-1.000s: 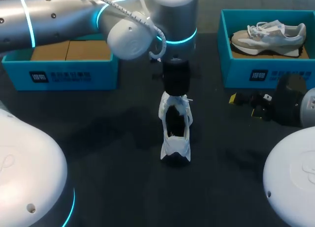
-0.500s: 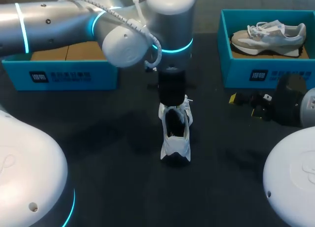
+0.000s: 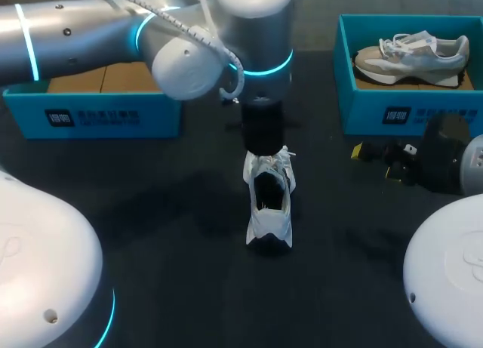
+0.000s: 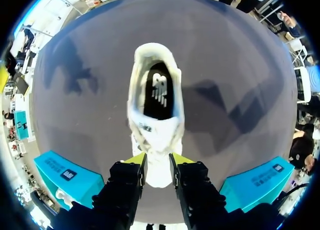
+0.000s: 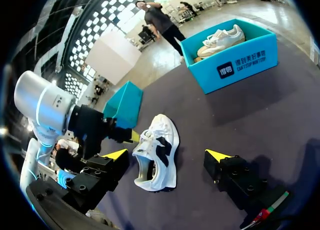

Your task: Take the shoe out of the shoebox, open the shoe tongue, remove and reinsert the insole, then place the shoe into the shoebox

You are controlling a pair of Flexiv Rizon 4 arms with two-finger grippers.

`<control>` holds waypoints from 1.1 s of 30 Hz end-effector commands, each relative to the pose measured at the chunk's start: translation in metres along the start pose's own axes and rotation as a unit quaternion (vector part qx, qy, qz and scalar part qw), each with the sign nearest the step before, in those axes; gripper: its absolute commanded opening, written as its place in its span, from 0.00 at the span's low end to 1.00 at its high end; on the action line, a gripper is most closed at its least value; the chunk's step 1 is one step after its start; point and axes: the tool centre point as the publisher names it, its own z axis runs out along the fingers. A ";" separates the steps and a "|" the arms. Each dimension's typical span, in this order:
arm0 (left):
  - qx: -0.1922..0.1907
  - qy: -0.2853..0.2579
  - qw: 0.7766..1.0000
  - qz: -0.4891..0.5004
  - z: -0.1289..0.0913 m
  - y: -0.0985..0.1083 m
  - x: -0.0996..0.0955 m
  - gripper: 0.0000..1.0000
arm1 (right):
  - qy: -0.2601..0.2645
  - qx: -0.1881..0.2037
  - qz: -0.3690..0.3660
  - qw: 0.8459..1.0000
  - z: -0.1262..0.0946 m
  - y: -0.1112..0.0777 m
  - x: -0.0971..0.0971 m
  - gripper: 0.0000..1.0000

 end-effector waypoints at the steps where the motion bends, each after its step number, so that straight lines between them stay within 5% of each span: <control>1: 0.005 0.000 1.000 0.003 0.011 0.001 -0.018 0.28 | 0.005 0.204 0.005 0.979 -0.002 0.001 -0.004 1.00; 8: 0.020 0.001 1.000 0.010 0.016 -0.014 -0.020 0.26 | 0.005 0.204 0.005 0.979 -0.002 0.001 -0.004 1.00; 15: 0.034 0.018 0.999 0.000 0.010 -0.036 0.008 0.27 | 0.005 0.204 0.005 0.979 -0.002 0.001 -0.004 1.00; 22: 0.037 0.019 0.999 -0.021 0.008 -0.046 0.016 0.26 | 0.005 0.204 0.005 0.979 -0.002 0.001 -0.004 1.00; 33: 0.009 0.050 0.970 -0.237 -0.013 -0.053 0.013 0.28 | 0.005 0.204 0.005 0.979 -0.002 0.001 -0.004 1.00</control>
